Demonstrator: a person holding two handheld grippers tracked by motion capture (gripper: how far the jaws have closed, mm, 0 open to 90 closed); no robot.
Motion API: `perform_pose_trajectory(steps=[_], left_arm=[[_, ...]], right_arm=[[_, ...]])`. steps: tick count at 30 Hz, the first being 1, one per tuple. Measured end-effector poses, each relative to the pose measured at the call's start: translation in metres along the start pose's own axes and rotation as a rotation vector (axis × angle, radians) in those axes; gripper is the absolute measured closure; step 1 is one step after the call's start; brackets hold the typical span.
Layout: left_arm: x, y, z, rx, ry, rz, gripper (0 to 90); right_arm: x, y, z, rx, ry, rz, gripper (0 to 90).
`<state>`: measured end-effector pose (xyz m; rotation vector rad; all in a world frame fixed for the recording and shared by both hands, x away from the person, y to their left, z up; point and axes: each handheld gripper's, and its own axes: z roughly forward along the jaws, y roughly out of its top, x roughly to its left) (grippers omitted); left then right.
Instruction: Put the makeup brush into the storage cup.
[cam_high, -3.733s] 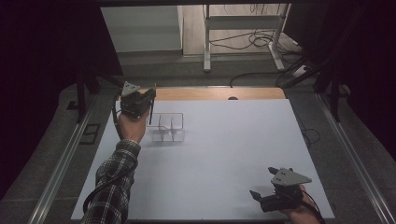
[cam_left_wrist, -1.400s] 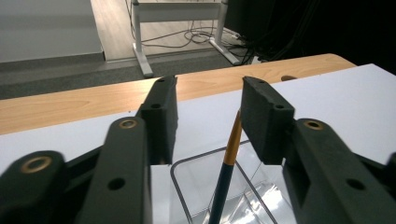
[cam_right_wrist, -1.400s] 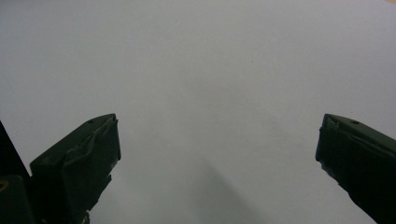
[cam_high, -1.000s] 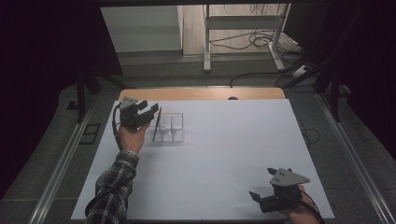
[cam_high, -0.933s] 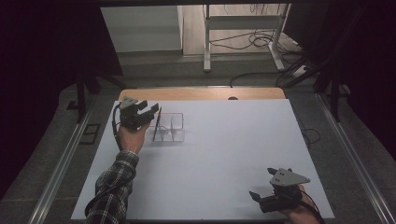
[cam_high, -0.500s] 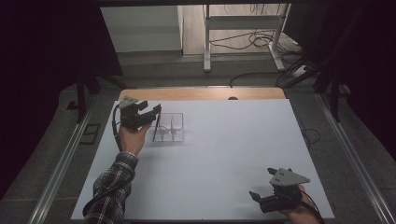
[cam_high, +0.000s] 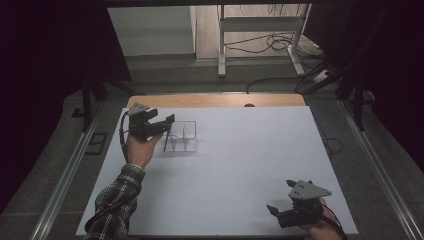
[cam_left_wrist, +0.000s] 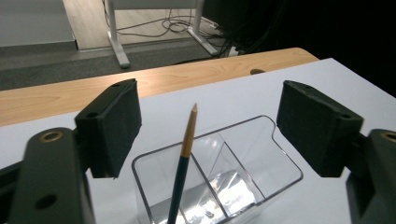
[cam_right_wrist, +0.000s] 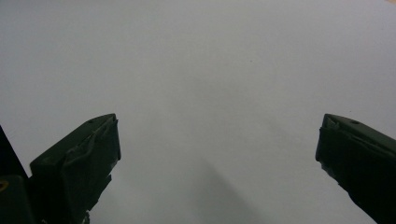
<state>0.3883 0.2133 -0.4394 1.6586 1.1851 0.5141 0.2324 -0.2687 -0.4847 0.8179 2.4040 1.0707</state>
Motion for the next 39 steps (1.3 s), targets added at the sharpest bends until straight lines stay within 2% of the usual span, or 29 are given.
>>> perform_pose_trajectory(steps=[17,28,39], left_arm=[[-0.014,0.003,-0.010,0.054,-0.016,0.072,12.6],[-0.013,0.000,-0.018,0.062,-0.028,0.063,10.7],[-0.013,-0.002,-0.028,0.079,-0.030,0.091,9.0]], right_arm=[[0.000,0.000,0.001,0.004,-0.001,-0.005,0.1],[0.001,0.000,0.001,0.008,0.000,-0.004,0.1],[0.001,0.000,0.001,0.009,-0.002,-0.003,0.1]])
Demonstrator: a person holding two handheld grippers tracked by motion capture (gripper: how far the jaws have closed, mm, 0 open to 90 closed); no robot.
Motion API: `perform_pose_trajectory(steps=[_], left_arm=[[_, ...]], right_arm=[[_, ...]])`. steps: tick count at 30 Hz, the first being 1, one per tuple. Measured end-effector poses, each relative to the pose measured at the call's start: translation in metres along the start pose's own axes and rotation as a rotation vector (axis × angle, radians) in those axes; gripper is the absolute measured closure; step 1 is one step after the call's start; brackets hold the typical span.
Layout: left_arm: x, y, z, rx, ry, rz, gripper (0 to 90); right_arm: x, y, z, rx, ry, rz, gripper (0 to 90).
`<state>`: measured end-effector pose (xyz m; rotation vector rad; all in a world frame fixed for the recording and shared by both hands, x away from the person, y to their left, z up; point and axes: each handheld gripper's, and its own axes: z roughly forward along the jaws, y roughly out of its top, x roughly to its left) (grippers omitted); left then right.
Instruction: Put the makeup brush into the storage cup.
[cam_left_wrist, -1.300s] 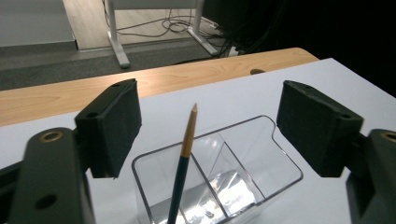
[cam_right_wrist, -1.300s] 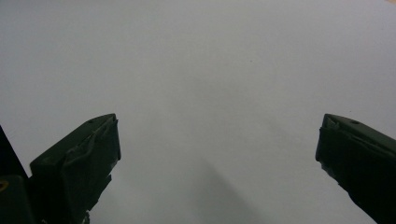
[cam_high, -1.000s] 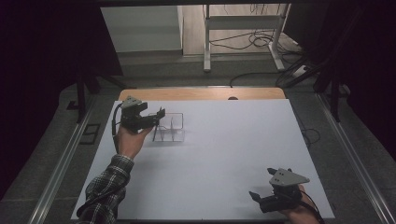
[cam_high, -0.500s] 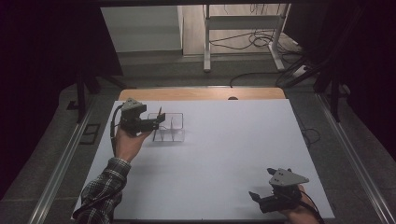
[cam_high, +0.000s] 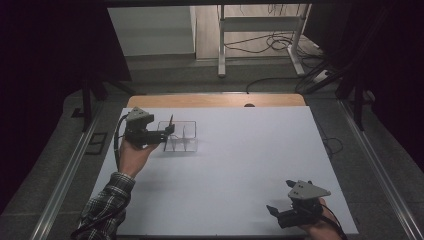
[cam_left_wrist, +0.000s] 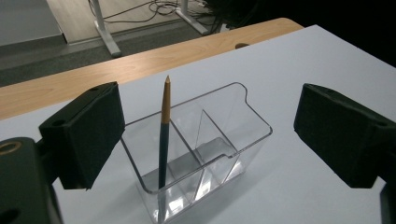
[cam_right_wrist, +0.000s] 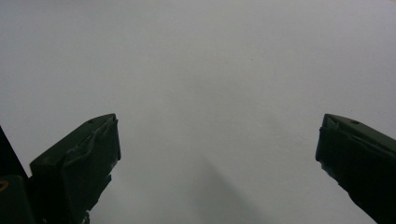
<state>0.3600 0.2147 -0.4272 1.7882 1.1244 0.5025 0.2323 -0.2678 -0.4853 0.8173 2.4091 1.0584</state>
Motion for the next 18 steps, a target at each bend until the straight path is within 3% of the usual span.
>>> perform_pose_trajectory(steps=[18], left_arm=[[-0.004,-0.006,-0.014,0.005,-0.036,-0.010,5.7]], right_arm=[[0.000,0.000,0.000,0.000,-0.004,0.002,0.1]])
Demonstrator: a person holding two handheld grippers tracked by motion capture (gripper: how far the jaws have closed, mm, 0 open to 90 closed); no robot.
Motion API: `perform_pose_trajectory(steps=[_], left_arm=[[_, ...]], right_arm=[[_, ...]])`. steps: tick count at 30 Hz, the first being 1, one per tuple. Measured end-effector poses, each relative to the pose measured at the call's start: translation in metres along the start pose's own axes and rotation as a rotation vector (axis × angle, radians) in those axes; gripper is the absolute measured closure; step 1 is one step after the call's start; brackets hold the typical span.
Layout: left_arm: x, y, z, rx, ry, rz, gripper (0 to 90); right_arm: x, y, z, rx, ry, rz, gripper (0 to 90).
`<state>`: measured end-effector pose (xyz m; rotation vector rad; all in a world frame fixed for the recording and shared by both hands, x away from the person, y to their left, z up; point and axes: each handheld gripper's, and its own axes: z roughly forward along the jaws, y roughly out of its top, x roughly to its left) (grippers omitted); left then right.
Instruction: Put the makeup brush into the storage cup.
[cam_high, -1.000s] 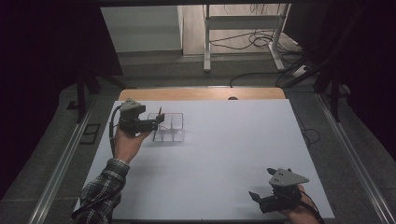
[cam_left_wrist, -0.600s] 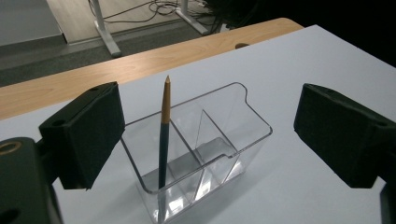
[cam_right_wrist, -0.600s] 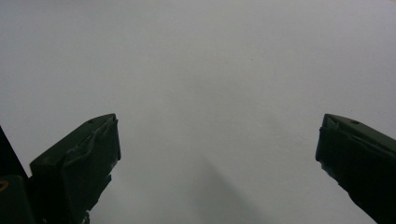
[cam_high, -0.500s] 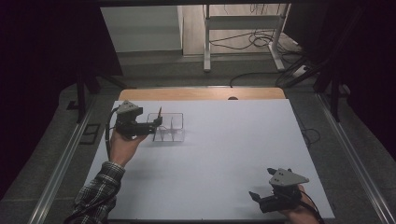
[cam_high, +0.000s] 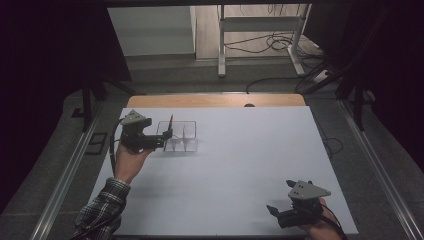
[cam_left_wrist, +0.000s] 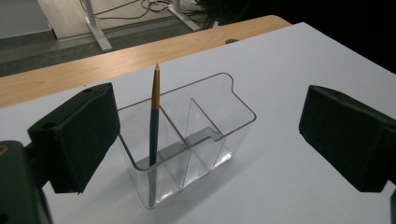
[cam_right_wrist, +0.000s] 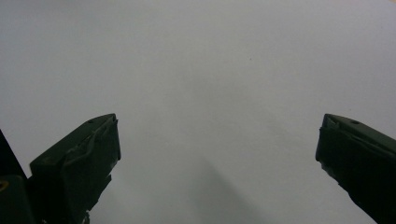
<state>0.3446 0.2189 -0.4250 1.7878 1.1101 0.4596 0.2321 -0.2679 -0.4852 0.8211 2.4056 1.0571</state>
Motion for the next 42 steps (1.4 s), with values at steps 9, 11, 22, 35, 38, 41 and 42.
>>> perform_pose_trajectory(steps=[9,11,22,35,38,41,42], left_arm=[[-0.005,-0.005,-0.006,0.011,0.009,0.014,4.9],[-0.007,-0.006,-0.006,0.016,0.009,0.020,4.8],[-0.017,-0.014,-0.011,0.011,0.007,0.043,4.3],[-0.028,-0.022,-0.014,0.010,-0.022,0.059,4.3],[-0.031,-0.023,-0.014,0.013,-0.022,0.069,4.3],[-0.033,-0.025,-0.014,0.017,-0.019,0.078,4.3],[-0.034,-0.026,-0.014,0.018,-0.019,0.081,4.3]], right_arm=[[0.000,0.000,0.000,0.002,-0.001,0.000,0.1],[0.000,0.000,0.000,0.002,-0.001,0.000,0.0],[0.000,0.000,0.000,0.002,-0.001,0.000,0.1],[0.001,-0.001,0.000,0.003,-0.002,0.000,0.1],[0.000,-0.001,0.000,0.004,-0.003,-0.002,0.1],[0.000,-0.001,0.000,0.005,-0.005,-0.001,0.1],[0.000,-0.001,0.000,0.005,-0.005,-0.001,0.1]])
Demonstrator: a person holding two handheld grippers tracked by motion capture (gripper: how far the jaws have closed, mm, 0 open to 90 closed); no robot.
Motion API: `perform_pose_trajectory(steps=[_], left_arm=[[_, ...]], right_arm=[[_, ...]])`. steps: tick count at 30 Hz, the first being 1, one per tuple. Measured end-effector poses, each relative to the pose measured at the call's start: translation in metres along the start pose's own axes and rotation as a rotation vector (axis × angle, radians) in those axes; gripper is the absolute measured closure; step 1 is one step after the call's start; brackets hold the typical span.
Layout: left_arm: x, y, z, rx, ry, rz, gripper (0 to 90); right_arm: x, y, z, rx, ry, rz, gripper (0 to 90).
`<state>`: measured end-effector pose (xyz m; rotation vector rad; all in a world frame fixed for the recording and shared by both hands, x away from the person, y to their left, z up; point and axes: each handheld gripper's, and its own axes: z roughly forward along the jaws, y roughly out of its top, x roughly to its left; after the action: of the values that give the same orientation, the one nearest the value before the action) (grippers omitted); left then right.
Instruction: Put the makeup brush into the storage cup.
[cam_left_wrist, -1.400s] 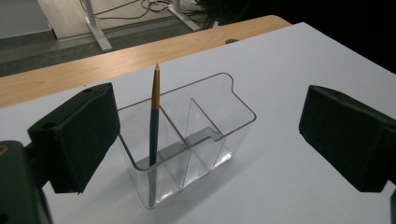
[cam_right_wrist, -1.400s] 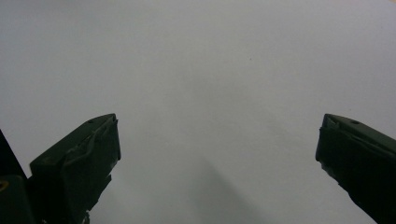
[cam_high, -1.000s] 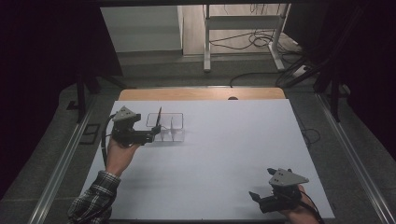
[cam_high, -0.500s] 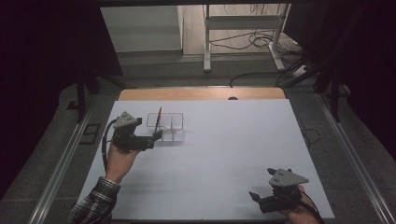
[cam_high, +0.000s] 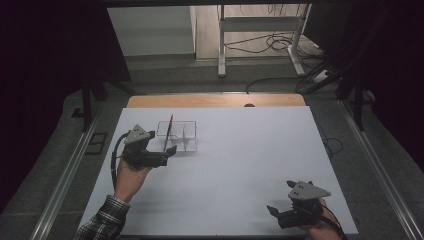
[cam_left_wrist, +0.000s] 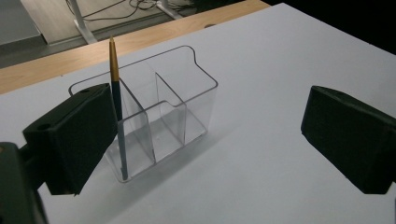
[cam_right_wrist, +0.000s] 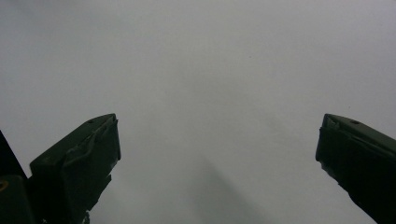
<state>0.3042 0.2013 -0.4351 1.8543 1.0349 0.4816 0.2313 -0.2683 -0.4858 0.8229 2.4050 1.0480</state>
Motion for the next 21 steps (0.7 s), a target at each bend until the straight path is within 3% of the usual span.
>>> perform_pose_trajectory(steps=[13,21], left_arm=[[-0.009,-0.011,-0.006,0.000,-0.018,0.005,4.2],[-0.012,-0.016,-0.007,0.006,-0.007,0.015,4.1]], right_arm=[[0.000,0.000,0.000,-0.009,-0.002,0.011,0.0],[0.000,0.001,-0.001,-0.016,-0.002,0.024,0.0]])
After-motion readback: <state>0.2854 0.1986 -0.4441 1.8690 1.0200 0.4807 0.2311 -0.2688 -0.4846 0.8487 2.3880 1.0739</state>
